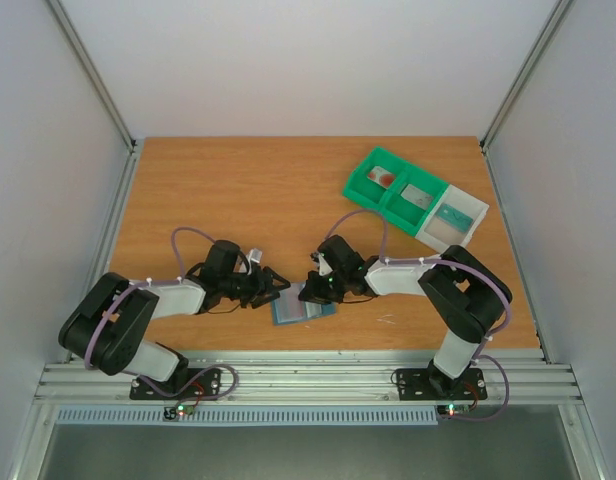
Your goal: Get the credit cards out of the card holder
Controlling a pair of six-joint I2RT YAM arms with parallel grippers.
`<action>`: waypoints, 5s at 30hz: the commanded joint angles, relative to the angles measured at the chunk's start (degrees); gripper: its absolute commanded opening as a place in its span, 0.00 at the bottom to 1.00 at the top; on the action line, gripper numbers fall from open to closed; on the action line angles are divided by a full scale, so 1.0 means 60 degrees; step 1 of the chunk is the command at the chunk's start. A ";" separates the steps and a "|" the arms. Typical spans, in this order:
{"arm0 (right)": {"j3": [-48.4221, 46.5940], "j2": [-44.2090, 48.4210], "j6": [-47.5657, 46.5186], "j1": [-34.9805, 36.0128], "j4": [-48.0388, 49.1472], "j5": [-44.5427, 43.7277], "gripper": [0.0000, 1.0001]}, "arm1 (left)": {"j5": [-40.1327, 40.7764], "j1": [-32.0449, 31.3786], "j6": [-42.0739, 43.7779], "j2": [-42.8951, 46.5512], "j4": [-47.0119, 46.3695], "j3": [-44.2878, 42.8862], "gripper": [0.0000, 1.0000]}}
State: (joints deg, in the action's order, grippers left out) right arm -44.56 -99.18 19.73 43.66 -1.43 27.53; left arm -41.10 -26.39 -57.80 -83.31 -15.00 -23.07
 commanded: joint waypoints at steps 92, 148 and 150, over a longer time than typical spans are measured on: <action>0.0669 0.4595 0.0148 -0.0039 -0.1731 -0.0952 0.32 | 0.0956 -0.1391 0.0038 -0.0639 0.1400 -0.2173 0.39; -0.0167 -0.0051 -0.0255 0.0143 -0.1116 -0.0425 0.02 | 0.0909 -0.0538 0.0981 0.0756 0.1946 -0.0715 0.53; -0.0127 -0.0053 -0.0255 0.0142 -0.1054 -0.0379 0.02 | 0.0858 -0.0538 0.1083 0.0726 0.1892 -0.0740 0.56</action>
State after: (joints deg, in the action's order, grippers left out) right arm -46.57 -98.56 18.74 44.10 -7.90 27.05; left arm -35.73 -29.85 -53.12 -79.70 -3.51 -26.72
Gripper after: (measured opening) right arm 0.018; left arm 0.540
